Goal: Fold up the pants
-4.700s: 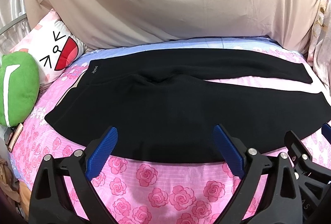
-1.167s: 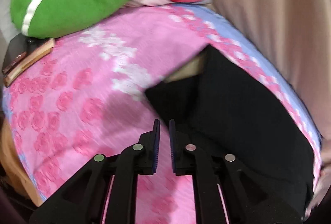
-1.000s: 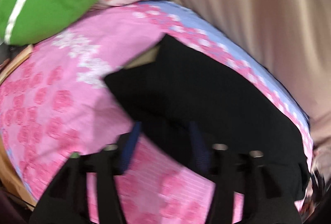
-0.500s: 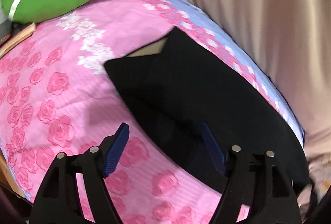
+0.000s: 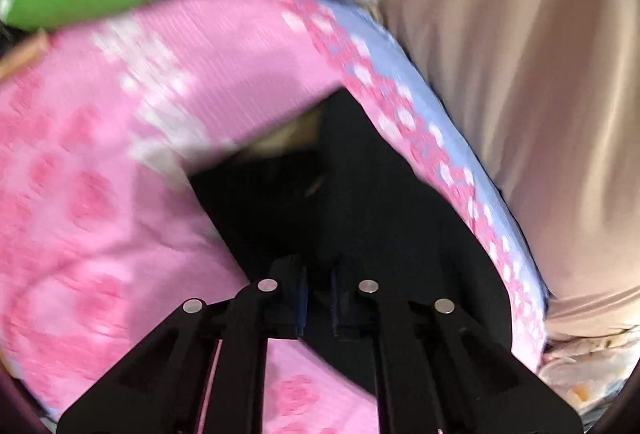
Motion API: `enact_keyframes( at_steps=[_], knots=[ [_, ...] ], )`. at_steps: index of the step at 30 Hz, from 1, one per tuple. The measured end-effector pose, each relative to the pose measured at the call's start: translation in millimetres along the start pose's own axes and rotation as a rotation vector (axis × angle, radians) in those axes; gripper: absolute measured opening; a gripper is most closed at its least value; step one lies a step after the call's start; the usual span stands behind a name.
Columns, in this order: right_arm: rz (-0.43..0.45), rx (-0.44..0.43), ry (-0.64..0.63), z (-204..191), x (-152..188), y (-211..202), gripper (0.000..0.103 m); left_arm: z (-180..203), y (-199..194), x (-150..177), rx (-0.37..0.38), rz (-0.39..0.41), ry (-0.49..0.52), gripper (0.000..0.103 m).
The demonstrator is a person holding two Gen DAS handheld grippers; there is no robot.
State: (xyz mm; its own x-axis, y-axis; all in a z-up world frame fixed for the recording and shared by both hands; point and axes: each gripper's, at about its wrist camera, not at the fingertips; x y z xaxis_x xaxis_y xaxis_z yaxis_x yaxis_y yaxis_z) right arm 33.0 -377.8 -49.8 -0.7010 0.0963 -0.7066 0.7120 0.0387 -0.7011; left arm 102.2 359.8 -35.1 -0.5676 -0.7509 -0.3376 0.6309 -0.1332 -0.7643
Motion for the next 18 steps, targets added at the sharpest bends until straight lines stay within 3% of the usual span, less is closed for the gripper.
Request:
enact_keyframes(
  at_steps=[2, 5, 7, 9, 12, 14, 16, 18],
  knots=[
    [0.016, 0.025, 0.029, 14, 6, -10, 0.054, -8, -2, -10, -0.087, 0.034, 0.012, 0.013],
    [0.01, 0.087, 0.129, 49, 23, -22, 0.054, -15, 18, -7, -0.181, -0.028, 0.039, 0.015],
    [0.022, 0.087, 0.193, 68, 27, -32, 0.056, -8, 12, 5, -0.226, 0.018, 0.09, 0.016],
    [0.055, 0.078, 0.255, 85, 23, -41, 0.069, 2, -1, 14, -0.251, 0.075, 0.117, 0.016],
    [0.074, -0.014, 0.335, 107, 6, -32, 0.072, 20, -28, 31, -0.204, 0.137, 0.168, 0.027],
    [0.039, -0.017, 0.369, 118, -6, -10, 0.072, 37, -43, 47, -0.145, 0.144, 0.222, 0.043],
    [0.004, -0.001, 0.406, 124, -17, 7, 0.072, 49, -47, 62, -0.122, 0.141, 0.268, 0.048],
    [0.015, -0.055, 0.449, 120, -31, 13, 0.072, 63, -46, 80, -0.109, 0.124, 0.319, 0.048]
  ],
)
Point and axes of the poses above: each gripper's, at about its wrist camera, not at the fingertips, and y roughly the way its jaws point, z to its right, x to its underside, and after that the axes turned 9 degrees about -y, right-handed
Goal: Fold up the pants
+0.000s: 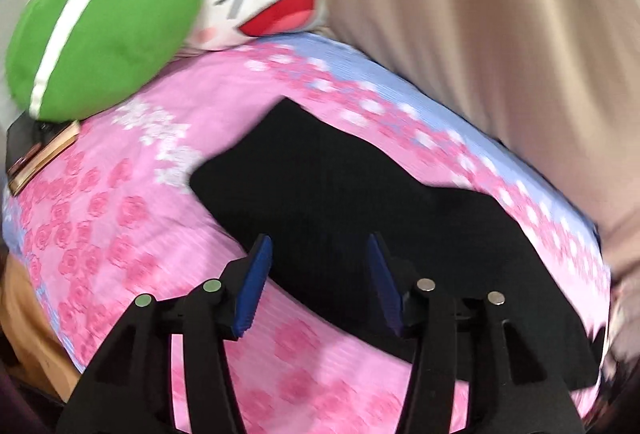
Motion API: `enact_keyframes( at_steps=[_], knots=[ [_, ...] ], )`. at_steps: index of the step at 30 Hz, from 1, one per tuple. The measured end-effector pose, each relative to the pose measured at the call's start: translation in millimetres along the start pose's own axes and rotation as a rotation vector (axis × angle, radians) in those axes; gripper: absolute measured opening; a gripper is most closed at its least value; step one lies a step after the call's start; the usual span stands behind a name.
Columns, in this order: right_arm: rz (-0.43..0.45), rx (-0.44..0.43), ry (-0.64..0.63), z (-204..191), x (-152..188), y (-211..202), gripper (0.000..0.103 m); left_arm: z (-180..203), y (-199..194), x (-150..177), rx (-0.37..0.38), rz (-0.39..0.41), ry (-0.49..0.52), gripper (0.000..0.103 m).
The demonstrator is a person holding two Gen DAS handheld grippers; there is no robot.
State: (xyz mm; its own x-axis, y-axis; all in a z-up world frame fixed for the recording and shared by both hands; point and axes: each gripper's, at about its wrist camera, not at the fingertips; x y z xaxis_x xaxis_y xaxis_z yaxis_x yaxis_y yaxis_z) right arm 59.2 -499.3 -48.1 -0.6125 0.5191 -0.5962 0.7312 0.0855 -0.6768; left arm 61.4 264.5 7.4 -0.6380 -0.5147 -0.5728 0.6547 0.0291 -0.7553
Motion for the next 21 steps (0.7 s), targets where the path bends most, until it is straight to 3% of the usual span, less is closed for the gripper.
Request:
enact_keyframes(
  at_steps=[2, 6, 7, 8, 9, 11, 13, 14, 16, 19, 21],
  knots=[
    [0.013, 0.001, -0.087, -27, -11, 3, 0.074, 17, 3, 14, 0.022, -0.034, 0.051, 0.049],
    [-0.147, 0.129, -0.213, -58, -14, 52, 0.073, 33, 12, 31, 0.033, -0.08, 0.066, 0.048],
    [-0.178, 0.161, -0.235, -61, -9, 66, 0.069, 37, 12, 37, 0.044, -0.088, 0.067, 0.048],
    [-0.189, 0.163, -0.249, -62, -5, 72, 0.054, 40, 14, 40, 0.048, -0.094, 0.069, 0.048],
    [-0.189, 0.169, -0.266, -65, -3, 77, 0.049, 42, 15, 44, 0.051, -0.101, 0.074, 0.049],
    [-0.157, 0.198, -0.319, -73, -2, 78, 0.008, 46, 21, 50, 0.046, -0.121, 0.083, 0.049],
    [-0.138, 0.137, -0.294, -72, -7, 72, 0.005, 48, 27, 53, 0.04, -0.135, 0.084, 0.049],
    [-0.099, 0.08, -0.29, -74, -10, 60, 0.005, 49, 27, 54, 0.038, -0.137, 0.086, 0.049],
    [0.0, 0.045, -0.301, -82, -19, 28, 0.005, 51, 26, 55, 0.027, -0.127, 0.095, 0.049],
    [0.204, -0.072, -0.266, -79, -27, -46, 0.005, 51, 22, 53, 0.02, -0.106, 0.104, 0.049],
    [0.236, -0.072, -0.23, -60, -19, -73, 0.006, 48, 20, 53, 0.029, -0.099, 0.102, 0.049]
  ],
)
Point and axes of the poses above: each gripper's, at about its wrist camera, not at the fingertips, and y roughly the way its jaws point, z to its right, x to its underside, and after that the axes turned 9 degrees about -y, right-handed
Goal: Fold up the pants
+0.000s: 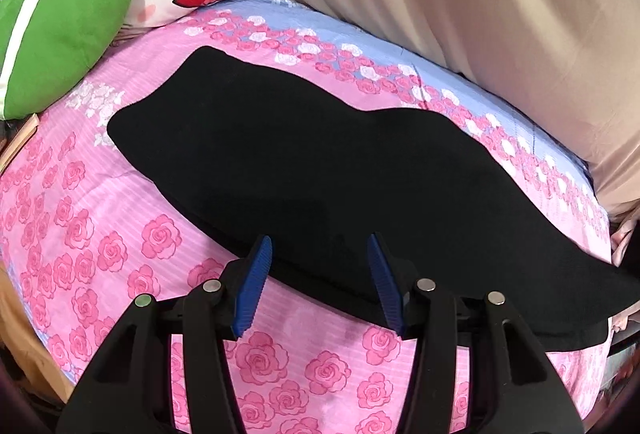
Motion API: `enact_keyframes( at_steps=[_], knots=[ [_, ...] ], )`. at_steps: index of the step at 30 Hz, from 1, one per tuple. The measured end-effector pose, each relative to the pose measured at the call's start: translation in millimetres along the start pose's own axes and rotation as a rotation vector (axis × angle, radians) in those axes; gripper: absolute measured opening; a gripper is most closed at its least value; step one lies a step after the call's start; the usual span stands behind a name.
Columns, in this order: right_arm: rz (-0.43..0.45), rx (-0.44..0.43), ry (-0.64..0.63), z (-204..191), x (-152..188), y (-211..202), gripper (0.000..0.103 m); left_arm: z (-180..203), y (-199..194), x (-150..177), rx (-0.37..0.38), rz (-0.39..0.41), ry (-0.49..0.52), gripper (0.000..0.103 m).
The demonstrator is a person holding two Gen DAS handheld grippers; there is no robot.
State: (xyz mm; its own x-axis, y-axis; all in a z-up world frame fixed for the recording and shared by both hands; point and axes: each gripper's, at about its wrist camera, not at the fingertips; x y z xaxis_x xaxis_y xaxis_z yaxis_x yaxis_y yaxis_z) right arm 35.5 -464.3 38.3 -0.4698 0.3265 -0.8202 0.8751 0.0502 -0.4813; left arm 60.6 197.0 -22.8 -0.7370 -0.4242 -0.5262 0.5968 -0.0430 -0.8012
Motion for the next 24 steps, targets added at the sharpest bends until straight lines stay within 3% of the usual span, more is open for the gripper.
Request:
enact_keyframes(
  at_steps=[1, 3, 5, 8, 10, 12, 15, 19, 24],
  knots=[
    [-0.026, 0.029, 0.0, 9, 11, -4, 0.009, -2, 0, 0, 0.004, 0.002, -0.004, 0.055],
    [-0.141, 0.18, 0.002, 37, 49, 4, 0.026, -7, 2, 0, 0.004, 0.009, -0.019, 0.061],
    [-0.272, 0.314, 0.073, 73, 87, 13, 0.026, -8, 8, 1, -0.01, -0.004, -0.025, 0.061],
    [-0.258, 0.286, 0.224, 104, 108, -4, 0.026, -3, 14, 2, -0.018, -0.02, -0.007, 0.061],
    [-0.213, 0.263, 0.237, 107, 101, -14, 0.034, 1, 14, 4, -0.013, -0.023, 0.007, 0.061],
    [-0.185, 0.261, 0.183, 99, 87, -19, 0.059, 6, 13, 7, -0.007, -0.026, 0.017, 0.061],
    [-0.18, 0.247, -0.007, 72, 73, -13, 0.06, 9, 8, 13, 0.003, -0.026, 0.023, 0.061],
    [-0.194, 0.332, -0.393, 31, 89, -19, 0.061, 11, 2, 19, -0.01, -0.017, 0.049, 0.062],
    [-0.312, 0.238, -0.629, 1, 120, 3, 0.061, 21, 13, 20, -0.021, -0.052, 0.057, 0.063]
  ],
)
Point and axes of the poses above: each gripper's, at about its wrist camera, not at the fingertips, and y roughly the way its jaws point, z to its right, x to its underside, and after that the axes turned 9 degrees about -y, right-handed
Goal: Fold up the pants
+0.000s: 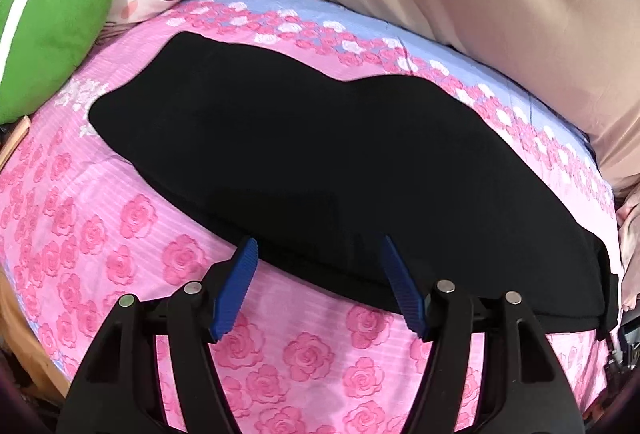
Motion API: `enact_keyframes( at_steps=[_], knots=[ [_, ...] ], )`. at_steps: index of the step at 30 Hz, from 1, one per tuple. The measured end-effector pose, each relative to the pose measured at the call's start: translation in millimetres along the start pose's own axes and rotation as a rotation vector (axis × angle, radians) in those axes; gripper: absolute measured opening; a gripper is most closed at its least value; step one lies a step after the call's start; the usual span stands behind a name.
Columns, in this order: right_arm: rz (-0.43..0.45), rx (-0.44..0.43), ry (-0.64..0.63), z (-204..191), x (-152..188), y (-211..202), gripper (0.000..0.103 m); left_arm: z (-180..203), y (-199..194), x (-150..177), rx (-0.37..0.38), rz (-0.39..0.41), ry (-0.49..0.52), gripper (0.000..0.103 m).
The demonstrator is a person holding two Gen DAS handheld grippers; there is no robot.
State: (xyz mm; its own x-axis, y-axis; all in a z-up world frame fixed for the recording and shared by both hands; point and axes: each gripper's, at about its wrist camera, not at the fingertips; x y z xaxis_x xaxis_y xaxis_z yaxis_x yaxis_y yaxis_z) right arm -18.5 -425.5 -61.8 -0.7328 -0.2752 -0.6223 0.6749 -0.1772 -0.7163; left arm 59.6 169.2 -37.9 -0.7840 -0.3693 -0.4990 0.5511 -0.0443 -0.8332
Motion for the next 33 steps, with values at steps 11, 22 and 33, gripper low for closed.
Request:
enact_keyframes(
  at_steps=[11, 22, 33],
  knots=[
    [-0.075, -0.021, 0.034, 0, -12, 22, 0.01, 0, -4, 4, 0.065, 0.003, 0.011, 0.069],
    [0.021, -0.041, 0.509, 122, -57, 40, 0.023, -26, 0, -4, 0.064, 0.011, -0.049, 0.069],
    [0.032, 0.01, 0.69, 112, 8, 13, 0.043, -66, -8, -17, 0.009, 0.07, -0.153, 0.074]
  ],
)
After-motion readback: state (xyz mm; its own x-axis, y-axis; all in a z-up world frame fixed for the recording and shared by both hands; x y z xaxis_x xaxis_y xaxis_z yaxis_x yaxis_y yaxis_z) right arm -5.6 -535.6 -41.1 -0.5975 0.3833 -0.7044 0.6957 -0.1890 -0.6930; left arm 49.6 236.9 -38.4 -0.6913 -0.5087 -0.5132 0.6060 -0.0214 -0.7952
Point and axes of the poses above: each gripper's, at about its wrist camera, not at the fingertips, and y roughly the way its jaws point, z to its right, x to its underside, and after that the axes turned 9 degrees about -y, right-handed
